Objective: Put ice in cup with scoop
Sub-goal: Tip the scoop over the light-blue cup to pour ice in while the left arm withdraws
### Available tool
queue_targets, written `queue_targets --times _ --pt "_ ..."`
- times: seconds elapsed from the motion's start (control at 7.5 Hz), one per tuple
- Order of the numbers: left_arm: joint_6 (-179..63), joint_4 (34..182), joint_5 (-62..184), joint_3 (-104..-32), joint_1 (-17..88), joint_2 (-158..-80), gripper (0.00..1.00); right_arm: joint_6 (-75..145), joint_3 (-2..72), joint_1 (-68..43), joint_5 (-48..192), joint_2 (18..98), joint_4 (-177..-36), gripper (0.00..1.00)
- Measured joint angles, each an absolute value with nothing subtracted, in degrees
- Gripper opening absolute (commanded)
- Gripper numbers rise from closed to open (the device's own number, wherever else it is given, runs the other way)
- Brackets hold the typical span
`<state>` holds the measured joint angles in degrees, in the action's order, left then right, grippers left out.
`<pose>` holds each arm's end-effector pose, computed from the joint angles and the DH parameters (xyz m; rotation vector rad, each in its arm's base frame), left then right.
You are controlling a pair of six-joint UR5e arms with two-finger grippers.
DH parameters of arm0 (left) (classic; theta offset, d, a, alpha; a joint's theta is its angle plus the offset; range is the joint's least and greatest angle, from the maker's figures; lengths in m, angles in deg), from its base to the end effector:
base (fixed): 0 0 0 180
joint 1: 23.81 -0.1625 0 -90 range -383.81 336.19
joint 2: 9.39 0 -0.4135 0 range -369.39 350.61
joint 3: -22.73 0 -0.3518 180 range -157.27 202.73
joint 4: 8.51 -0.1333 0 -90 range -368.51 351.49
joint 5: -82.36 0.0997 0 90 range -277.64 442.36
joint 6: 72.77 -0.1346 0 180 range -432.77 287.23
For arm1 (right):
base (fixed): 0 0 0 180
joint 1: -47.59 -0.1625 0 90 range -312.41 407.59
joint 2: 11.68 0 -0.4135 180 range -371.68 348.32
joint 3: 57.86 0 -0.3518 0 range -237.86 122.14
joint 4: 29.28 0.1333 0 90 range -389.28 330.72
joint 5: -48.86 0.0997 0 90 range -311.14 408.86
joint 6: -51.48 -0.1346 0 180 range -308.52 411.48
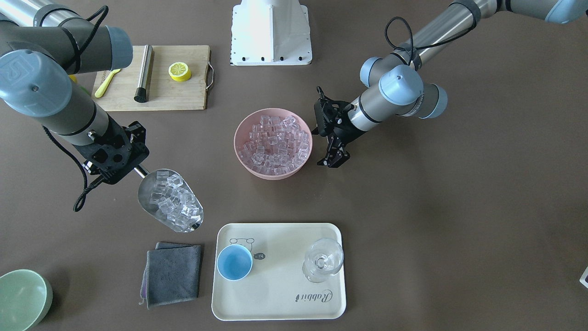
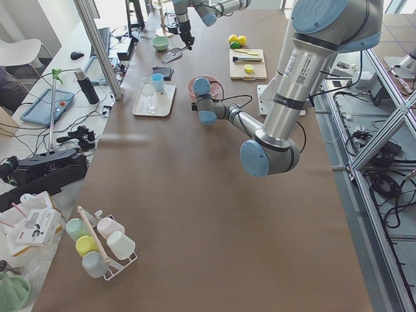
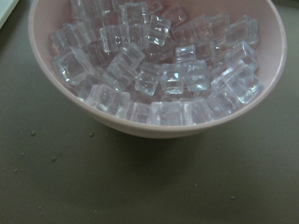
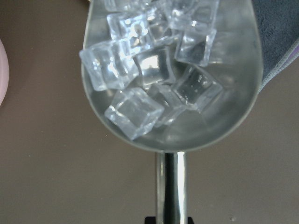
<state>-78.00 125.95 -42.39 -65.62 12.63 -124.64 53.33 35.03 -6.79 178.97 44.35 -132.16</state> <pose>0.4801 -0.4248 0.3445 0.8922 1.0273 1.2339 -0.3381 -0.5518 0.3479 0.1883 -0.7963 -0.7645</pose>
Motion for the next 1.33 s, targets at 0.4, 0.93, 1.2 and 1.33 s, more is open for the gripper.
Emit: queue_targets --times 0.4,0.93,1.2,1.33 --pt "-86.3 108.7 -43.2 -72.9 15.9 -122.8 0.99 61.6 28.4 -7.7 177.6 34.1 -144.8 0.00" --pt "-90.4 92.3 -42.5 -73.0 28.8 -121.2 0.99 66.6 17.4 -8.7 174.2 23.8 -152.3 0.00" --pt "-83.1 81.6 -42.3 -72.3 36.9 -120.7 0.99 68.7 12.0 -8.3 171.7 20.4 -153.3 0.00" --pt "-78.8 77.0 -42.1 -72.5 40.3 -120.1 0.99 69.7 11.2 -7.9 170.1 19.5 -154.6 0.00"
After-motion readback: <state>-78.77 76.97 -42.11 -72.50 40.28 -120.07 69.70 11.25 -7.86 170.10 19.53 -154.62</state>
